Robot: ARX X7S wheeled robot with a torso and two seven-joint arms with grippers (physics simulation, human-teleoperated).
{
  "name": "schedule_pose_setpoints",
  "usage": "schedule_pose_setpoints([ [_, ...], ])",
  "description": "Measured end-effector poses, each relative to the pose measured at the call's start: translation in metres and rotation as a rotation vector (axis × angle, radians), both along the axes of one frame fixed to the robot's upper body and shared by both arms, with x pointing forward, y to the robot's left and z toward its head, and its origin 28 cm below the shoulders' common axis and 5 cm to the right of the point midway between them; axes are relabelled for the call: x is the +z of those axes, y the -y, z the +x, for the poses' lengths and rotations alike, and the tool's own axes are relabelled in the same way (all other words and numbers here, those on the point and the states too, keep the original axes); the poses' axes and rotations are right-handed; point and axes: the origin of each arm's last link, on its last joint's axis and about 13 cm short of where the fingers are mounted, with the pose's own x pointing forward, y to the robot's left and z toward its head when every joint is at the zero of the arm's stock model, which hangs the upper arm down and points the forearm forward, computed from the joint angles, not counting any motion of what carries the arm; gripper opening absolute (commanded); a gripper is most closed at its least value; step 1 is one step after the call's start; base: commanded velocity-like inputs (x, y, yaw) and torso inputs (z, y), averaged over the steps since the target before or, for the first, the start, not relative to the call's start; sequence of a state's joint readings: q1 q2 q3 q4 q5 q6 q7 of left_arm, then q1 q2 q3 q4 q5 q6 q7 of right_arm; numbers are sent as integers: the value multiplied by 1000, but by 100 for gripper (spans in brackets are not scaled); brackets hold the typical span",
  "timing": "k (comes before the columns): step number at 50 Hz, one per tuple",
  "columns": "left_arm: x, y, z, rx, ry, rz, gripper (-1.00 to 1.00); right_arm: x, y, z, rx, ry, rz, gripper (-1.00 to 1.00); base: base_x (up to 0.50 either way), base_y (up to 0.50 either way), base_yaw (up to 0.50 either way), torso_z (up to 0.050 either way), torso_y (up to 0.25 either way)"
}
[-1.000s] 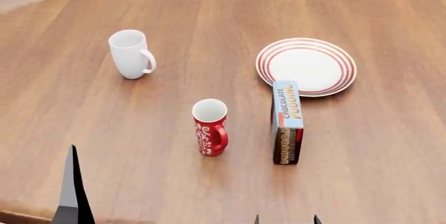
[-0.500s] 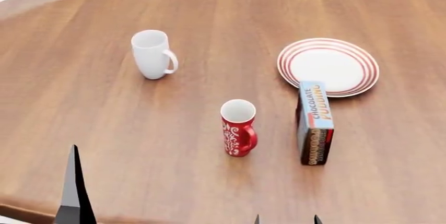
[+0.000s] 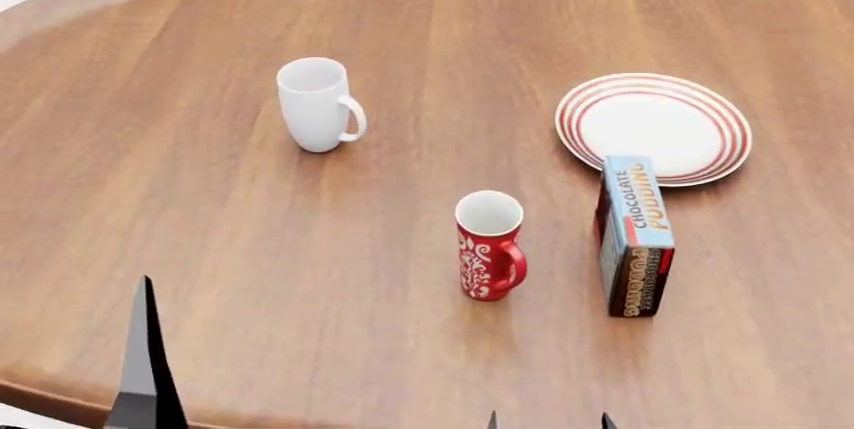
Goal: Pick up the red mug and put it on the plate
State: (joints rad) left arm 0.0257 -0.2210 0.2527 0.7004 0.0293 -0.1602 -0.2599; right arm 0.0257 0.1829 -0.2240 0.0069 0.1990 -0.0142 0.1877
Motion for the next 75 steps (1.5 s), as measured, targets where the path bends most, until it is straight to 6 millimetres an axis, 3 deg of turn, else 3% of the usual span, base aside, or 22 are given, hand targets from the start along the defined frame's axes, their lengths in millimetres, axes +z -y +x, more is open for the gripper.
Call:
schedule_pose_setpoints([
  [75, 4, 5, 4, -4, -1, -1, 100, 0, 1, 1, -9, 4, 11, 100, 148, 0, 0, 0, 0],
])
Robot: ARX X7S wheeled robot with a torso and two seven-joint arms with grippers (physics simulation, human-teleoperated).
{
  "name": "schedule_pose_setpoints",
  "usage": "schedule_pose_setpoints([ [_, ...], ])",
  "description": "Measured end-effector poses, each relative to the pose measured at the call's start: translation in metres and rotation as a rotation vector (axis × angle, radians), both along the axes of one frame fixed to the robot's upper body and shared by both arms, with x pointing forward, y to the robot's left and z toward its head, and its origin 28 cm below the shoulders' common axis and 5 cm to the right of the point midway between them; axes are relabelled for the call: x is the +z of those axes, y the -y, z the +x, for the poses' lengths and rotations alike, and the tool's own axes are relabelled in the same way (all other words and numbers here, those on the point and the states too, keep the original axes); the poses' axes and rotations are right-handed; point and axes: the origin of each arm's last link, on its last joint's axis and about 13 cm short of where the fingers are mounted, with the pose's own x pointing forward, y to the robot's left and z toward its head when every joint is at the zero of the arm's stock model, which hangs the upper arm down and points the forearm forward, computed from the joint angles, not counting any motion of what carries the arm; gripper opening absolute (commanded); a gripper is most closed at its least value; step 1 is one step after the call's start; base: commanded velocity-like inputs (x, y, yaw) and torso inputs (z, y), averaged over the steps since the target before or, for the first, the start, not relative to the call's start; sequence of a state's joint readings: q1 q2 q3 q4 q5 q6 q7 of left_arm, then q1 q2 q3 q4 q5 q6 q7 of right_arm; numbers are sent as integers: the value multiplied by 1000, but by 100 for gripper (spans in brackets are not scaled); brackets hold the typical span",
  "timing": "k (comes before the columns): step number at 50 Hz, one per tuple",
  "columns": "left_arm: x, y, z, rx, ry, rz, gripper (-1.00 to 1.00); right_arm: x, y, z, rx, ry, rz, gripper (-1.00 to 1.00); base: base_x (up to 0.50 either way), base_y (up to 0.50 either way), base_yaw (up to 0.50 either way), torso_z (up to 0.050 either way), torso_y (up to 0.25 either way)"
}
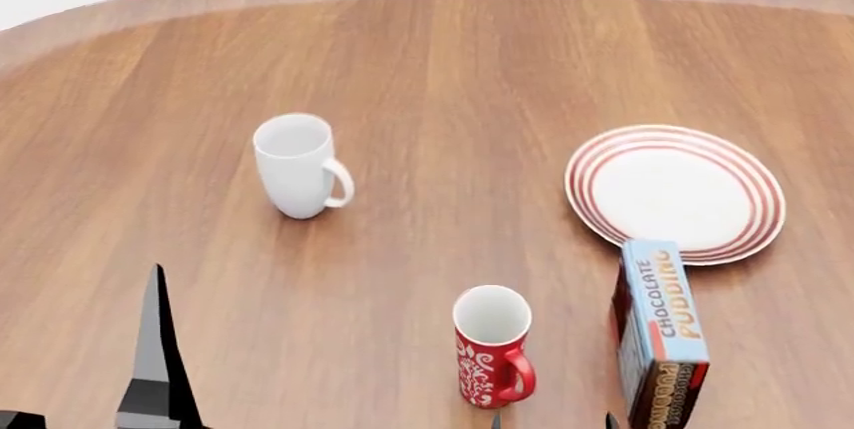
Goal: Pick up the red mug and put it on the plate
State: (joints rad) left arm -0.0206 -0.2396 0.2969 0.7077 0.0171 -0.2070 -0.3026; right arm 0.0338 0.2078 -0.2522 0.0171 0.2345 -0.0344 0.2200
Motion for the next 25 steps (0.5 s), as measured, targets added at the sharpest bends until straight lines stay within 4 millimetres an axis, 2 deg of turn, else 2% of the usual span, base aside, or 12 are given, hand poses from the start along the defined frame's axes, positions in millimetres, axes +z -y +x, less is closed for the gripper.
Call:
schedule_pose_setpoints([
  [25, 0, -1, 0, 1, 1, 0, 100, 0, 0, 0, -2, 1, 1, 100, 182, 0, 0, 0, 0],
])
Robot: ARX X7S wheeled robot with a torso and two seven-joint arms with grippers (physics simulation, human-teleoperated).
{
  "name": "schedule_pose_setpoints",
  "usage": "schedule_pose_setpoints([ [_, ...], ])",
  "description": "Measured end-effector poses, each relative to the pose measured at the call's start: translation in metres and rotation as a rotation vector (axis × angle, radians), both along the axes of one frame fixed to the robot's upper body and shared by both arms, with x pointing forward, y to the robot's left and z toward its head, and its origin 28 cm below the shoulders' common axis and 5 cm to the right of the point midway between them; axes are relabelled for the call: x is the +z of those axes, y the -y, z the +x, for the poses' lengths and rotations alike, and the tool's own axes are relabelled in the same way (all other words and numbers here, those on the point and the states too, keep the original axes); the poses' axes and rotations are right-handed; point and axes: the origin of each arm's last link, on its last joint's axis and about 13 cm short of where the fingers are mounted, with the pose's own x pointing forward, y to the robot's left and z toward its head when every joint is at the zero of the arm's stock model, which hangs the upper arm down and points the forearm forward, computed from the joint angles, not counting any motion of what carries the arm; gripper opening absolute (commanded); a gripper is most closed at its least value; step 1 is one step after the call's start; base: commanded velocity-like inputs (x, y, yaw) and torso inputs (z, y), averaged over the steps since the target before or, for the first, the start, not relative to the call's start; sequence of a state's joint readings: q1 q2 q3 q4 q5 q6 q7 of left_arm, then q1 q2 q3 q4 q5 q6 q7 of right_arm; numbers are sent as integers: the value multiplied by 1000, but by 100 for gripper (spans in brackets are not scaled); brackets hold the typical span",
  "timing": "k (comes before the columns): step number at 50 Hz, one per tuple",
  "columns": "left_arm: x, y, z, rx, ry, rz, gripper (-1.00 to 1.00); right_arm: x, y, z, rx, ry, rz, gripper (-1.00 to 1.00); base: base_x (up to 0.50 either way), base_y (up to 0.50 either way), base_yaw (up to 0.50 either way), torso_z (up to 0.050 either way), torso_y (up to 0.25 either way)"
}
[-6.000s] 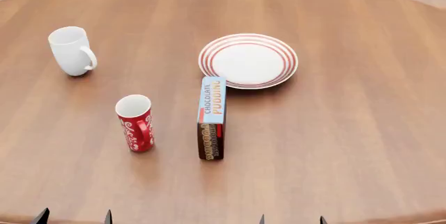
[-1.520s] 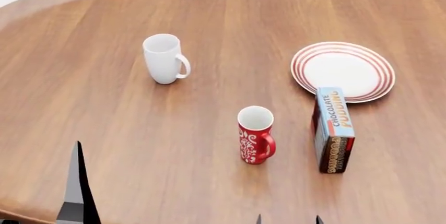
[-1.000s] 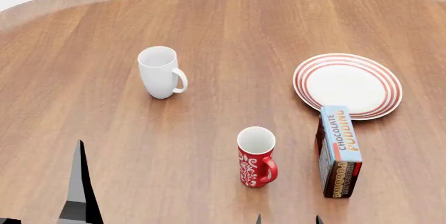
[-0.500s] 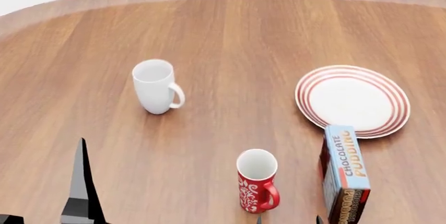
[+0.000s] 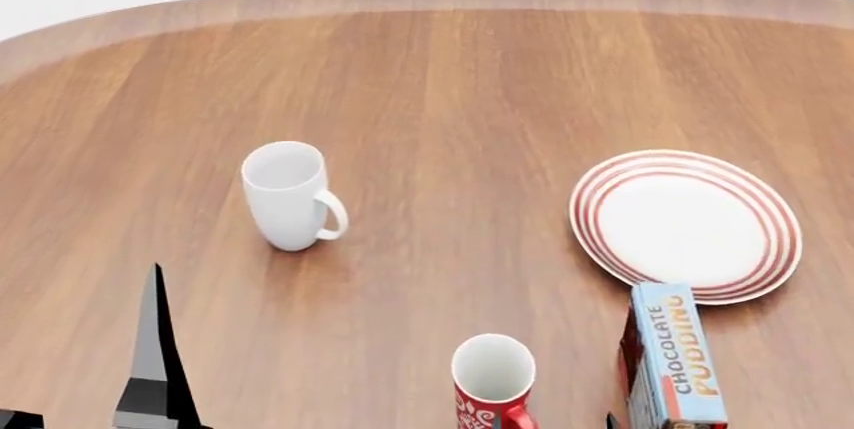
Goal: Pick up the red mug and put it on the plate
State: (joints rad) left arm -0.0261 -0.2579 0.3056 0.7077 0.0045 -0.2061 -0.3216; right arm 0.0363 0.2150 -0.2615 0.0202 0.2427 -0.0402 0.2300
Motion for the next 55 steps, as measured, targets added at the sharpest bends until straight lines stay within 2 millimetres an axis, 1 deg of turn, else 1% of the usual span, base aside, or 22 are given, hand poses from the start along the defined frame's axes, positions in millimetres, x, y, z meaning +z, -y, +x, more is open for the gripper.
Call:
schedule_pose_setpoints([
  [55, -5, 0, 1, -5, -2, -2, 100, 0, 0, 1, -3, -4, -3, 100, 183, 0, 0, 0, 0],
])
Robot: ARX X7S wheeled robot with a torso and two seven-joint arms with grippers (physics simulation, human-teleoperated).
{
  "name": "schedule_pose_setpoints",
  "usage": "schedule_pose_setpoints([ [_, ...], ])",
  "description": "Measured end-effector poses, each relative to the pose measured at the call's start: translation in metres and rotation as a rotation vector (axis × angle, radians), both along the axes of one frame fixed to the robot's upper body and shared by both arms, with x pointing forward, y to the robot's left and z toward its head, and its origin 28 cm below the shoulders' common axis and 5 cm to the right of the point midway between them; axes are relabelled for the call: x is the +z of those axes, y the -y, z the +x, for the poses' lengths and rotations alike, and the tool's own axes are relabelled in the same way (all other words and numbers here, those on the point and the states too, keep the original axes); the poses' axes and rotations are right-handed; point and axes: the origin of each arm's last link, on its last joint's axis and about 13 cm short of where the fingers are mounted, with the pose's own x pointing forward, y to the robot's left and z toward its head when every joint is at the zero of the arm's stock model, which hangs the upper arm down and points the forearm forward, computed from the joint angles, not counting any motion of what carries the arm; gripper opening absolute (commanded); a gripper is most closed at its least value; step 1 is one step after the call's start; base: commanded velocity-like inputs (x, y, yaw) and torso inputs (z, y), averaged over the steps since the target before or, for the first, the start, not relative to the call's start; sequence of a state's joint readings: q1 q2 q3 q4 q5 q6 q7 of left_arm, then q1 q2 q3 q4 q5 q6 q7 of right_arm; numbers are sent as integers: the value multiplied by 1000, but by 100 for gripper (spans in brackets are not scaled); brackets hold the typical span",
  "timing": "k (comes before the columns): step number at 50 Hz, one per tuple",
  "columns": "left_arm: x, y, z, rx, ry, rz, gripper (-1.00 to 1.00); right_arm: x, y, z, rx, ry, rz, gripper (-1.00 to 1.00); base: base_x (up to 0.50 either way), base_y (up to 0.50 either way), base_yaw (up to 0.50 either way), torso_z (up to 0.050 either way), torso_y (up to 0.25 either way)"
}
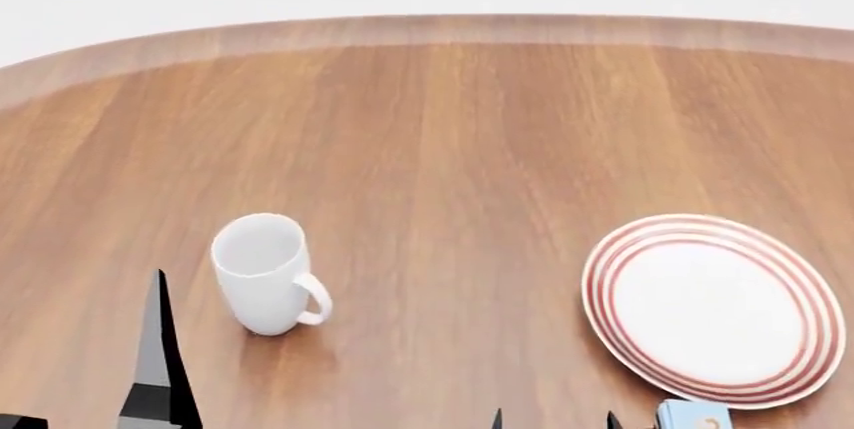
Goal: Pick up the red mug and put it on the plate
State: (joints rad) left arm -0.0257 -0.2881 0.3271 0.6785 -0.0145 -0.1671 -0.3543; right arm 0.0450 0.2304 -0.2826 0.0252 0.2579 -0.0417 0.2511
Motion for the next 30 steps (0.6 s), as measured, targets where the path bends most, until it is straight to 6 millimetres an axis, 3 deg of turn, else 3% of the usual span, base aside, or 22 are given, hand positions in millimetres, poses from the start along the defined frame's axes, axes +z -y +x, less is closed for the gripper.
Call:
schedule_pose_setpoints([
  [30, 0, 0, 0, 0, 0, 2, 100, 0, 0, 0, -2, 1, 1, 100, 183, 0, 0, 0, 0],
])
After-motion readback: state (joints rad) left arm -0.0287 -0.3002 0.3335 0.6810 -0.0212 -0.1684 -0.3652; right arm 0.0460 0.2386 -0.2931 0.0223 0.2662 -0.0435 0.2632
